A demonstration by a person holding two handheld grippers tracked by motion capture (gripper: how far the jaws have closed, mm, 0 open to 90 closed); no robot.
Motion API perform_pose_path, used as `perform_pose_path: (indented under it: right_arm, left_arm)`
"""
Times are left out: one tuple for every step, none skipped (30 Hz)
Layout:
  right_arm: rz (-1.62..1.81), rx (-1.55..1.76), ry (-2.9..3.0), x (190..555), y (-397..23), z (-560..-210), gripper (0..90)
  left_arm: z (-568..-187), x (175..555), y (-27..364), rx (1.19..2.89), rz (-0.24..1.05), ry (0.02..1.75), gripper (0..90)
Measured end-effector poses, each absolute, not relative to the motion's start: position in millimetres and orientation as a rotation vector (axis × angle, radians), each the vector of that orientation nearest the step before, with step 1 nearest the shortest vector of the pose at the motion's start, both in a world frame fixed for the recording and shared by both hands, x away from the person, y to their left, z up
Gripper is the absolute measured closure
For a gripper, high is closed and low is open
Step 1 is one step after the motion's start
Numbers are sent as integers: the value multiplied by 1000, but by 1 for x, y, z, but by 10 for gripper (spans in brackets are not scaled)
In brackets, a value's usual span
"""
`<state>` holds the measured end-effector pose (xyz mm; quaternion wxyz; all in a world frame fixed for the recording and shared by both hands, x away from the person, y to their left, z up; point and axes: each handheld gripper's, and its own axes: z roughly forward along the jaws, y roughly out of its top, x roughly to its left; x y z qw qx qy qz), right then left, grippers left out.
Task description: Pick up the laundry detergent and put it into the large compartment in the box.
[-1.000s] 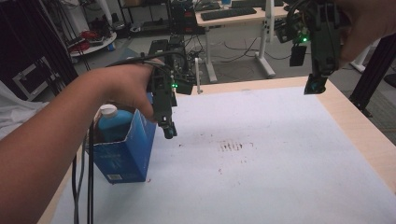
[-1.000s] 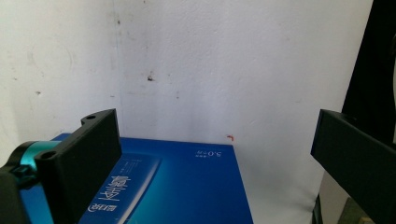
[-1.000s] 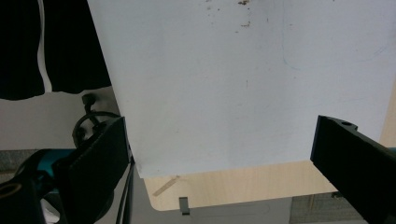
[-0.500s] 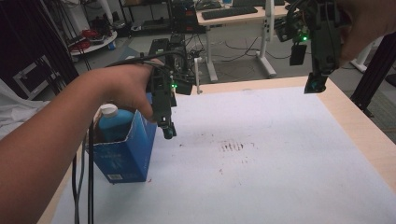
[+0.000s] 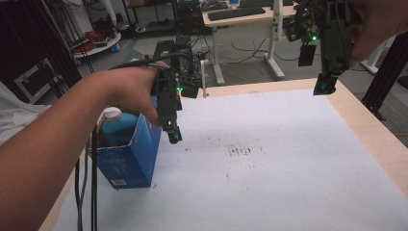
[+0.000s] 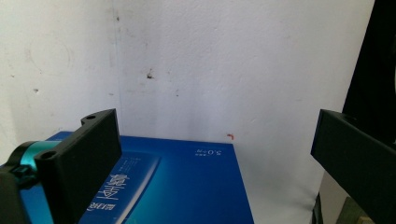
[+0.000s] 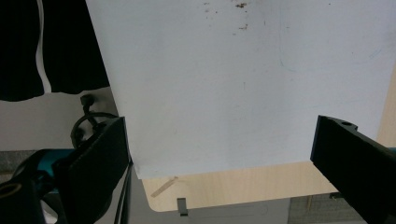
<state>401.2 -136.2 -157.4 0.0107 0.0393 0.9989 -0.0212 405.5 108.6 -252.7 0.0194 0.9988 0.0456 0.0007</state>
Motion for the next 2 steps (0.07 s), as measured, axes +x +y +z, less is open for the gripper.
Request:
perform_pose_path:
  right_arm:
    - [-63,116,3118,401,-136,-157,36]
    - [-63,116,3118,401,-136,-157,36]
  left_arm:
    - [-253,405,108,3100,-5,132,16]
    - [-253,405,108,3100,-5,132,16]
